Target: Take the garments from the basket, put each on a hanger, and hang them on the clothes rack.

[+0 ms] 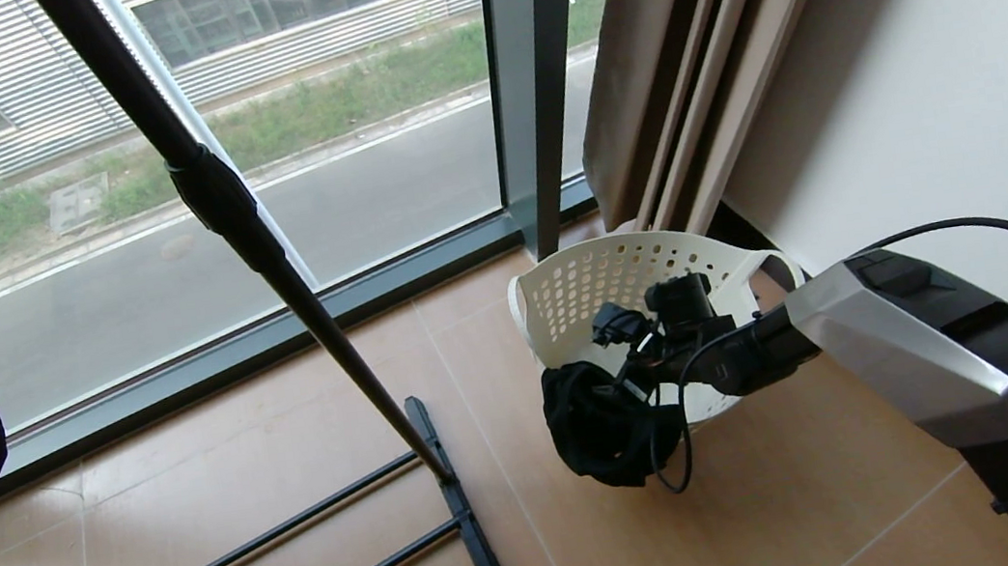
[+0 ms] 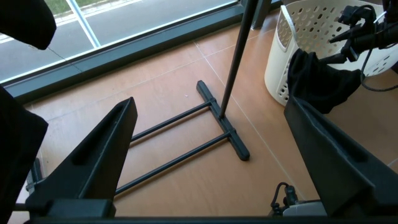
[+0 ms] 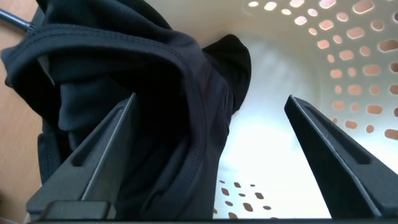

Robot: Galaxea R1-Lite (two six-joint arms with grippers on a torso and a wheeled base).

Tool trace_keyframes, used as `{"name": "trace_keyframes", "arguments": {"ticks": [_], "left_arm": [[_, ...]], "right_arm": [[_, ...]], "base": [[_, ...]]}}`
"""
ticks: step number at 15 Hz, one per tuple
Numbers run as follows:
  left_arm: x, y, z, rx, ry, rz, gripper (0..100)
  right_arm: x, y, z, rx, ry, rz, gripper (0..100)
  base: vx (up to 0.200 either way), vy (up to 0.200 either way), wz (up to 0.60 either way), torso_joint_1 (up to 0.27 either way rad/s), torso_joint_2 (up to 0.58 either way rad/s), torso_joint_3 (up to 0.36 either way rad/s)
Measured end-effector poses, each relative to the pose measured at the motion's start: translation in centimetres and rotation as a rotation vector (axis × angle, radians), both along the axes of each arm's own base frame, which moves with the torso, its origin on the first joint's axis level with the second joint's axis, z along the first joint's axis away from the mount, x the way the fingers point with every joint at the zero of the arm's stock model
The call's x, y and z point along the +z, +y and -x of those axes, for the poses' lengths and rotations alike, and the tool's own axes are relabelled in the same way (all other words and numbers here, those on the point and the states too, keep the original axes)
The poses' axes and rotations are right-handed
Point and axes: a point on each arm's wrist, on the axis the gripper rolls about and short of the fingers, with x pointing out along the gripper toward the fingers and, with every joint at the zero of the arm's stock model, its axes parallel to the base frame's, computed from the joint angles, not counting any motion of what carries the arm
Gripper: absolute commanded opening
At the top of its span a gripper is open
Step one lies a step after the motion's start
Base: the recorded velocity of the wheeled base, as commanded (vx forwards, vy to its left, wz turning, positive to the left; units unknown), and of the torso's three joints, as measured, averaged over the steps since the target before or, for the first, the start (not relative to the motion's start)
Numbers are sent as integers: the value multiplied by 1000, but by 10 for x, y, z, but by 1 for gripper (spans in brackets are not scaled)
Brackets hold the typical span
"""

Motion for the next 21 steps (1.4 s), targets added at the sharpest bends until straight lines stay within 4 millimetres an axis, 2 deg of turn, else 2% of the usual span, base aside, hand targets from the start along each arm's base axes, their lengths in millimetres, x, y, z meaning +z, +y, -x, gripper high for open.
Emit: {"name": "trace_keyframes", "arguments": {"ticks": [19, 20, 21], "left_arm": [[0, 0, 0, 0, 0, -1, 100], [0, 0, 0, 0, 0, 0, 100], [0, 0, 0, 0, 0, -1, 100]], "right_arm": [[-27, 5, -14, -4, -1, -10, 100], [-29, 5, -14, -4, 1, -9, 0], [-30, 5, -14, -4, 3, -9, 0]], "base": [[0, 0, 0, 0, 0, 0], [0, 0, 0, 0, 0, 0], [0, 0, 0, 0, 0, 0]]}}
